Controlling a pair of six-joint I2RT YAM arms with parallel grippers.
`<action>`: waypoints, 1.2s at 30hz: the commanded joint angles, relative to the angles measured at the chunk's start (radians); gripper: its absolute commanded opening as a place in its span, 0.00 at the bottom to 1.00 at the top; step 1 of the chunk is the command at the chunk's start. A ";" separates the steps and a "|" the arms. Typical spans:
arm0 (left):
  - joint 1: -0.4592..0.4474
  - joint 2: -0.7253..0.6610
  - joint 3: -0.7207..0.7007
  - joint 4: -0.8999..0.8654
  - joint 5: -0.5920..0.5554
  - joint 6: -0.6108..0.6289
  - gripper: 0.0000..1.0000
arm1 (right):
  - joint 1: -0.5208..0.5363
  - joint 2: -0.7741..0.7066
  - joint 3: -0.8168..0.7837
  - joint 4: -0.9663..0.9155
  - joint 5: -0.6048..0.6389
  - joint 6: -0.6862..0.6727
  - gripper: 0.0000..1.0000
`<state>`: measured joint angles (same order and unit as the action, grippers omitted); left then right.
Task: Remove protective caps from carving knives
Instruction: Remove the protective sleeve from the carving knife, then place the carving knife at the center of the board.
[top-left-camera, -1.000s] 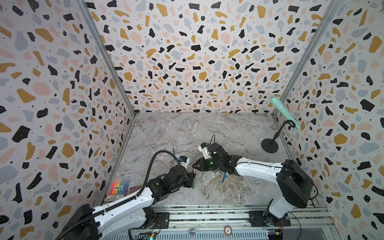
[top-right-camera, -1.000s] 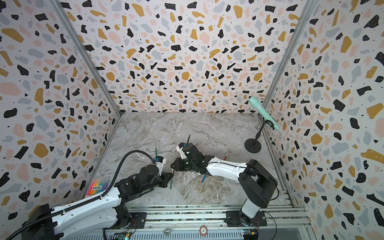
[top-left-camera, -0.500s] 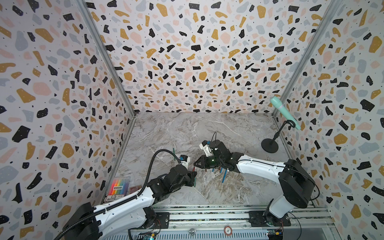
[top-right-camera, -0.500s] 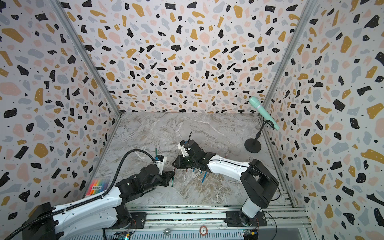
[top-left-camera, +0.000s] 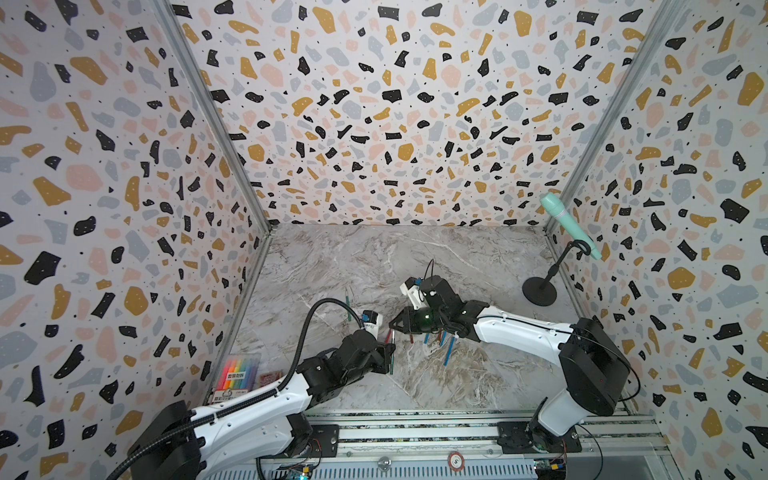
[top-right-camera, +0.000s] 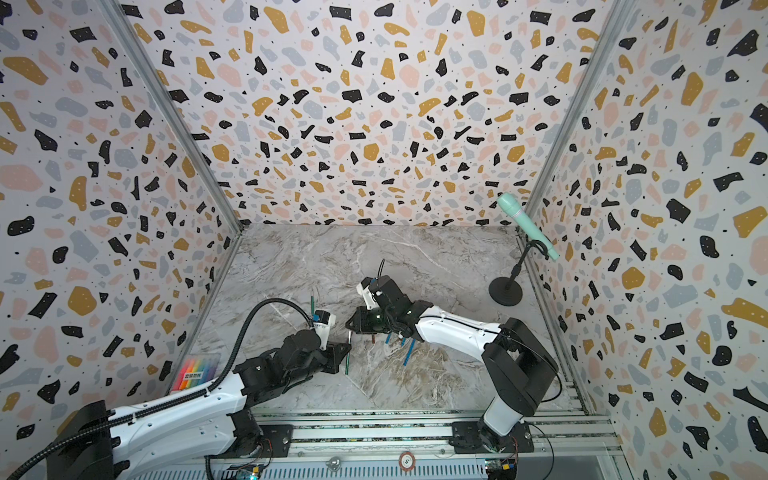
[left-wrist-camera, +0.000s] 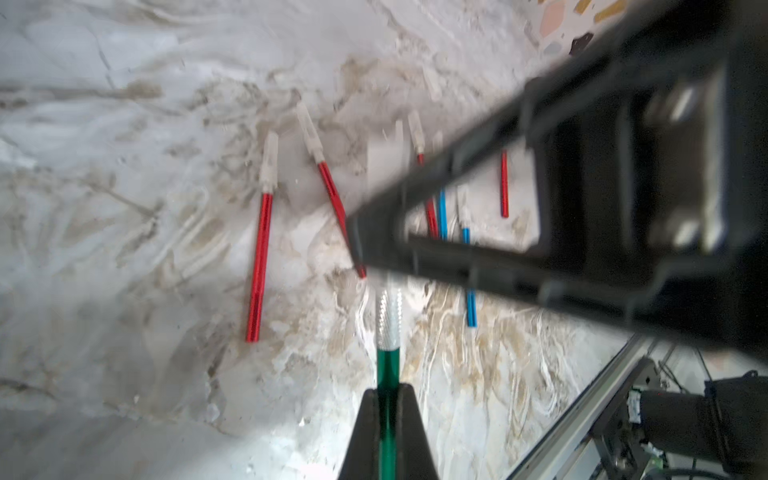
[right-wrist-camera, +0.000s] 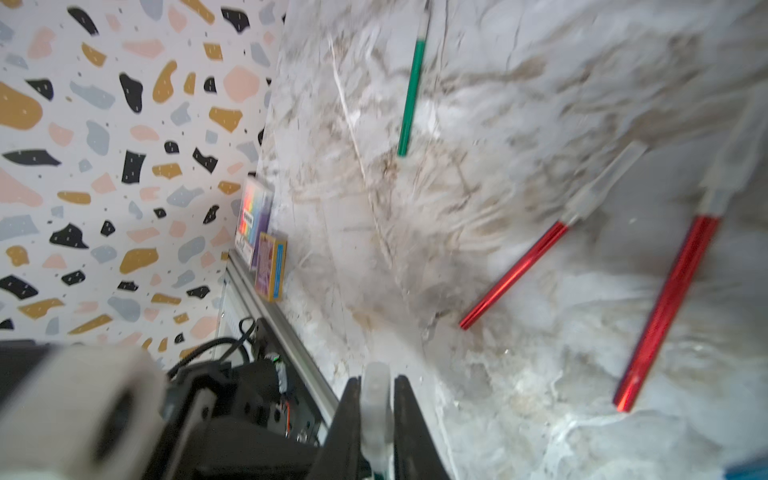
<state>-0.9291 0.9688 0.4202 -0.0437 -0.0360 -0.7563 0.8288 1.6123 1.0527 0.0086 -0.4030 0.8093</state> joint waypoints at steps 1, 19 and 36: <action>-0.023 0.021 -0.029 -0.117 0.077 -0.003 0.00 | -0.039 -0.050 0.086 0.089 0.083 -0.026 0.00; -0.029 0.011 0.033 -0.165 -0.012 0.012 0.00 | -0.080 -0.121 0.073 0.018 0.113 -0.077 0.00; -0.005 0.147 0.266 -0.290 -0.226 0.074 0.00 | -0.181 -0.394 -0.070 -0.126 0.158 -0.161 0.00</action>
<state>-0.9459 1.0958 0.6376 -0.2951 -0.1913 -0.7124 0.6582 1.2785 0.9905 -0.0555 -0.2718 0.6918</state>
